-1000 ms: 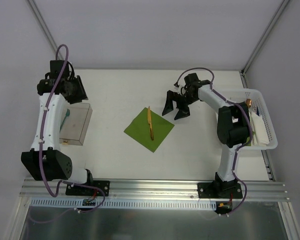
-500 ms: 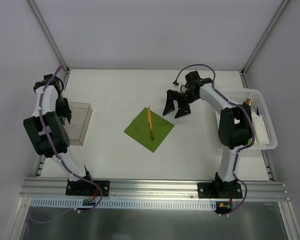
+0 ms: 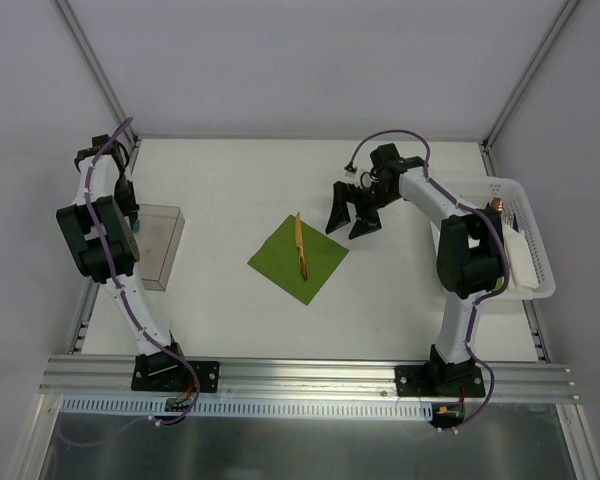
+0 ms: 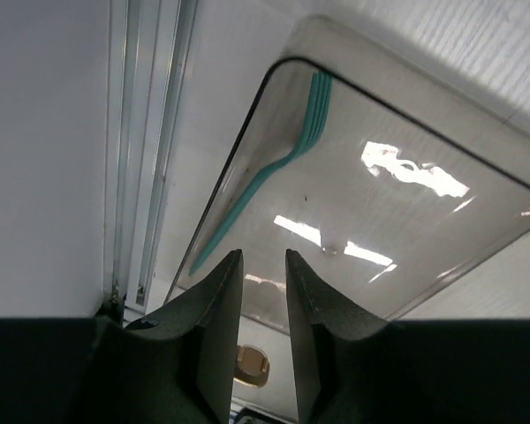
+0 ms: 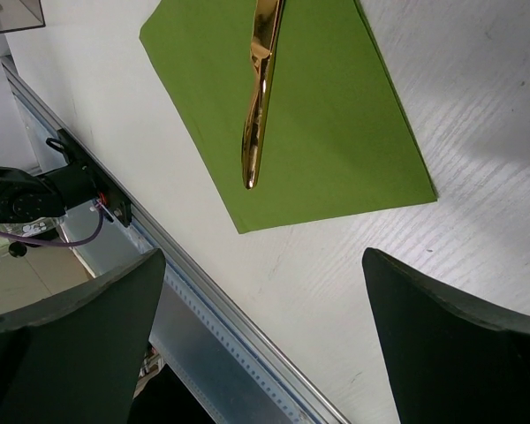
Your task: Place the utensils on the paper napkin and roll it up
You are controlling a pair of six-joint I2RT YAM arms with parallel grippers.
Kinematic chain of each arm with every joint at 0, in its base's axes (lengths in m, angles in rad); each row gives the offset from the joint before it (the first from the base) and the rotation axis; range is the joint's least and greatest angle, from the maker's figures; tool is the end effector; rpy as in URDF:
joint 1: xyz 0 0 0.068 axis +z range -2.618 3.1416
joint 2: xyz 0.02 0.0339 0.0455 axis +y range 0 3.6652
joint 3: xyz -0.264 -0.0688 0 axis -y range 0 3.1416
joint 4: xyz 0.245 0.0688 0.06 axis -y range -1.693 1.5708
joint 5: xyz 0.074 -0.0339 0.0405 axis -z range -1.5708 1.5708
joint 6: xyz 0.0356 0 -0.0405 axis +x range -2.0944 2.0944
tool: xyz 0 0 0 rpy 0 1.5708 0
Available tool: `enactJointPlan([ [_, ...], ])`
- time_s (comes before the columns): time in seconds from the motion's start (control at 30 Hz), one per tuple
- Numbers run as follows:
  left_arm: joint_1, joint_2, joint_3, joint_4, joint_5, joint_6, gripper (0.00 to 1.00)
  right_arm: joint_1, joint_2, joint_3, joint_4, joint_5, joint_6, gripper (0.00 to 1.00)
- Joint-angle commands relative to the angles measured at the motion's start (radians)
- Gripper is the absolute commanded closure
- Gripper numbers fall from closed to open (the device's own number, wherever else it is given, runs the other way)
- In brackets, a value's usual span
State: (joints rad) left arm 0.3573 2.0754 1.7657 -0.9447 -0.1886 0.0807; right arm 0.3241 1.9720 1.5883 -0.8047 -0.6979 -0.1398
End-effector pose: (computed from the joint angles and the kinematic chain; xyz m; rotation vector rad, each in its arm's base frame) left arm 0.4035 0.1578 0.2235 -0.4358 2.8186 0.3621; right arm 0.3819 0.1524 0.2265 -0.7923 2.5411 1.0092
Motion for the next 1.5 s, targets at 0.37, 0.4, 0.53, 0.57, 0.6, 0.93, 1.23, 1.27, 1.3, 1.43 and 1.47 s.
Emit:
enactJointPlan([
  [0.37, 0.002, 0.141, 0.100, 0.080, 0.066, 0.041, 0.72, -0.023, -0.013, -0.002, -0.050, -0.037, -0.027, 0.01],
  [0.4, 0.002, 0.143, 0.095, 0.086, 0.072, 0.041, 0.72, -0.025, -0.012, -0.001, -0.051, -0.037, -0.029, 0.01],
  [0.53, -0.004, 0.132, 0.058, 0.109, 0.083, 0.041, 0.72, -0.023, 0.002, 0.024, -0.068, -0.037, -0.035, 0.01],
  [0.57, -0.006, 0.127, 0.040, 0.112, 0.080, 0.039, 0.73, -0.025, 0.008, 0.030, -0.071, -0.037, -0.035, 0.01],
  [0.6, -0.007, 0.124, 0.029, 0.115, 0.084, 0.036, 0.74, -0.025, 0.010, 0.041, -0.074, -0.038, -0.037, 0.01],
  [0.93, -0.014, -0.052, -0.066, 0.129, 0.126, -0.035, 1.00, -0.023, -0.002, 0.084, -0.076, -0.068, -0.030, 0.01],
  [1.23, -0.129, -0.507, -0.126, 0.210, 0.377, -0.427, 1.00, -0.007, -0.082, 0.148, 0.024, -0.061, 0.057, 0.15],
  [1.27, -0.182, -0.587, -0.171, 0.239, 0.402, -0.482, 1.00, -0.003, -0.093, 0.150, 0.042, -0.058, 0.069, 0.18],
  [1.3, -0.211, -0.627, -0.202, 0.286, 0.428, -0.577, 1.00, 0.003, -0.104, 0.153, 0.061, -0.052, 0.081, 0.20],
  [1.43, -0.410, -0.721, -0.276, 0.476, 0.414, -0.817, 1.00, 0.041, -0.134, 0.237, 0.082, -0.003, 0.108, 0.25],
  [1.47, -0.452, -0.719, -0.273, 0.484, 0.400, -0.853, 1.00, 0.050, -0.140, 0.255, 0.082, 0.004, 0.112, 0.26],
])
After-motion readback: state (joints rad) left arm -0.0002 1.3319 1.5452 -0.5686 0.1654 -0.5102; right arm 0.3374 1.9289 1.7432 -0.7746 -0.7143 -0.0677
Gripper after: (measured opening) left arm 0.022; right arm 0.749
